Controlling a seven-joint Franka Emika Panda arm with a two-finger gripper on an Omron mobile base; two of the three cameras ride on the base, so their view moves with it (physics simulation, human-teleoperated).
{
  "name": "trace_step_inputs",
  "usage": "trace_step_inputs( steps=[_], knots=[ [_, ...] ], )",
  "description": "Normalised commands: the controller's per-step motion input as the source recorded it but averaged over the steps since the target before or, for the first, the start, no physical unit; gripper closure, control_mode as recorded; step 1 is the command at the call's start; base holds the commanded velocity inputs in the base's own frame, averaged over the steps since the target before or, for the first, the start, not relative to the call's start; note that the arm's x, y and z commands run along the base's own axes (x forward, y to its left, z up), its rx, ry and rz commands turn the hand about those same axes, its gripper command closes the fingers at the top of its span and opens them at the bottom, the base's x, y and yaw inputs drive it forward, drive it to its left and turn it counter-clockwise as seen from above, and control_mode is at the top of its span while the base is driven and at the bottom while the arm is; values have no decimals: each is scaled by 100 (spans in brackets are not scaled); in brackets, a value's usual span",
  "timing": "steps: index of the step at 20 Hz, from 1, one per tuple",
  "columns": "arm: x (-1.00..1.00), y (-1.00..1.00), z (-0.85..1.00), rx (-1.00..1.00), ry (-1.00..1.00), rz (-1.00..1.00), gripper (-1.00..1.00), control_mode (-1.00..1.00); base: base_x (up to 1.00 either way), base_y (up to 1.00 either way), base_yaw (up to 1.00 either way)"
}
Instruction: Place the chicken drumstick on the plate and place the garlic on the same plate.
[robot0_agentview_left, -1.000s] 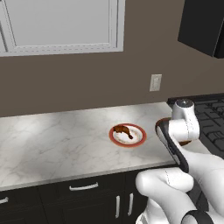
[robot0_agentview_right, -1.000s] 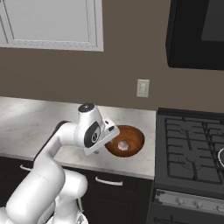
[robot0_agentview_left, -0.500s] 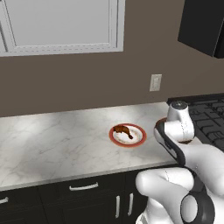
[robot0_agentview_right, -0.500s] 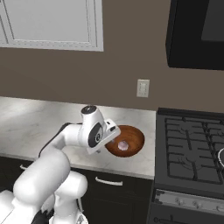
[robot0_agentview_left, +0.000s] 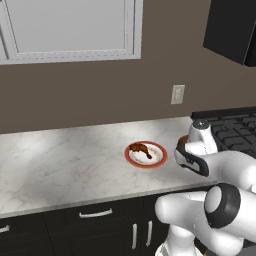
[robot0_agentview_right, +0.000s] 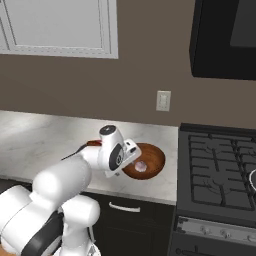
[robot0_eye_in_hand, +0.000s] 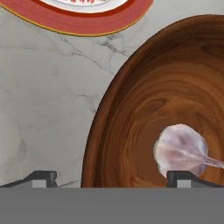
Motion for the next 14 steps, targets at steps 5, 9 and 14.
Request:
trace_step_inputs(
  steps=[5, 9, 14],
  knots=[
    [11, -8, -20, 0, 0, 0, -100, -100, 0, 0, 0],
    [0, 0, -14, 0, 0, 0, 100, -100, 0, 0, 0],
    [0, 0, -14, 0, 1, 0, 100, -100, 0, 0, 0]
  ],
)
